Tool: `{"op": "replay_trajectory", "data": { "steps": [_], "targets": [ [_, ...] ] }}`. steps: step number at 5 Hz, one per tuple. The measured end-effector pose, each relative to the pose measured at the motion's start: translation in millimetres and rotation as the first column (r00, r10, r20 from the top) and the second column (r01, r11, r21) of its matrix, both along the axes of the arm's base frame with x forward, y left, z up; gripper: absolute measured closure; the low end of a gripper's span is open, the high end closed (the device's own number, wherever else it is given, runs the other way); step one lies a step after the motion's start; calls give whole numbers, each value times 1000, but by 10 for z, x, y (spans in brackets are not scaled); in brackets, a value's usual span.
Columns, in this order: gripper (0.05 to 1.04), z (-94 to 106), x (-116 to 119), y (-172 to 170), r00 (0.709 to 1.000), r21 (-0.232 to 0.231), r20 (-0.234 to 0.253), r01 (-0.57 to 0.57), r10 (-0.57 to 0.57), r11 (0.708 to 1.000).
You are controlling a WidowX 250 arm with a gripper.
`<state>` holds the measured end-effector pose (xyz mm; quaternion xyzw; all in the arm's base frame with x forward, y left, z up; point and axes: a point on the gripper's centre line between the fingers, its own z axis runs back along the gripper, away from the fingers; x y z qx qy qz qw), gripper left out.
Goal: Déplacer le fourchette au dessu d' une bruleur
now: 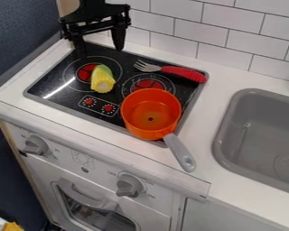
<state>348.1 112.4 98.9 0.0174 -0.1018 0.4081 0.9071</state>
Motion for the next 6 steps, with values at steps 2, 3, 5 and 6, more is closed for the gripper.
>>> {"op": "replay_trajectory", "data": {
  "steps": [2,3,5,6],
  "targets": [
    [83,-193,7,-317,999,-76,-32,-40,38,996],
    [83,-174,43,-517,995,-52,-15,-99,99,994],
    [83,-167,280,-917,954,-97,37,-292,297,951],
    [83,-333,475,-1037,933,-116,10,-357,360,927]
  ]
}}
